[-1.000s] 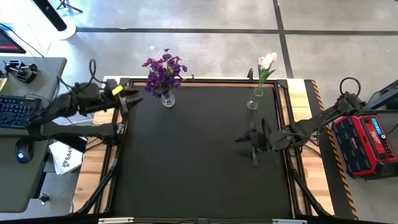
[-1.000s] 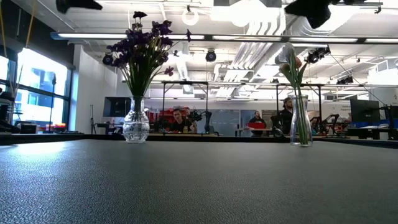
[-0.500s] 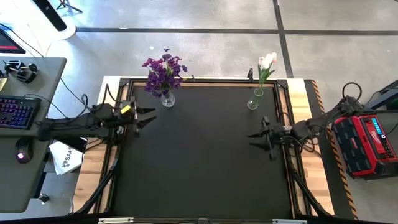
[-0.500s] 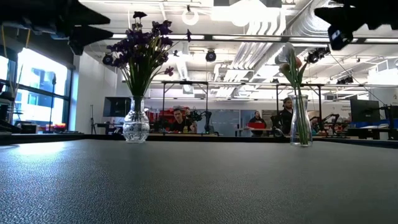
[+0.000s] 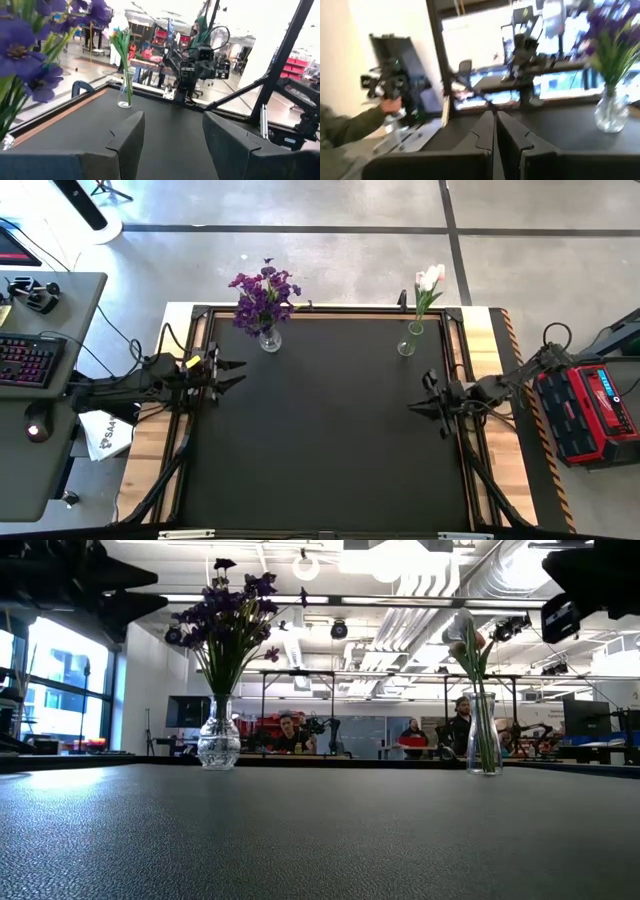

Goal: Sort flowers into vase by color
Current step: Return to Home Position

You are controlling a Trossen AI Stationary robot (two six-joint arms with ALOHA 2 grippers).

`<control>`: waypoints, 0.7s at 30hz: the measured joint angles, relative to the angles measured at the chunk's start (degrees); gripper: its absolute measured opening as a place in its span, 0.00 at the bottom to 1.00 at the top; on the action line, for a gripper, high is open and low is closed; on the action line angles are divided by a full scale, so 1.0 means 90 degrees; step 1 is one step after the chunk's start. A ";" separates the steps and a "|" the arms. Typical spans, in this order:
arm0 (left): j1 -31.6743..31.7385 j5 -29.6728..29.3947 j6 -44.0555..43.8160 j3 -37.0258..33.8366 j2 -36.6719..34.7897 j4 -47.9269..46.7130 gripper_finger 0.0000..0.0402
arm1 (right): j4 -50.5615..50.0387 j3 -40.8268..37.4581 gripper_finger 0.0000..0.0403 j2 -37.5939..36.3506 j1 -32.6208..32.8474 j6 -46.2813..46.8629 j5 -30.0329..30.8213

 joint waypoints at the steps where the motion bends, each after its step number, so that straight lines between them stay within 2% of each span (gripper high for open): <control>1: 0.0000 -0.0014 0.0000 -0.0056 -0.0095 0.0015 0.47 | 0.0071 0.0000 0.01 -0.0053 -0.0039 -0.0136 0.0062; 5: 0.0000 -0.0019 0.0015 -0.0153 -0.0327 -0.0127 0.47 | -0.0110 0.0000 0.00 -0.0385 -0.0413 -0.0435 0.0067; 13: 0.0004 -0.0066 0.0379 -0.0153 -0.0476 -0.0410 0.47 | -0.1189 0.0000 0.00 -0.1312 -0.1632 0.0014 -0.0975; 21: 0.0005 -0.0052 0.0609 -0.0151 -0.0488 -0.0899 0.47 | -0.1991 -0.0001 0.00 -0.1305 -0.2261 0.0018 -0.1952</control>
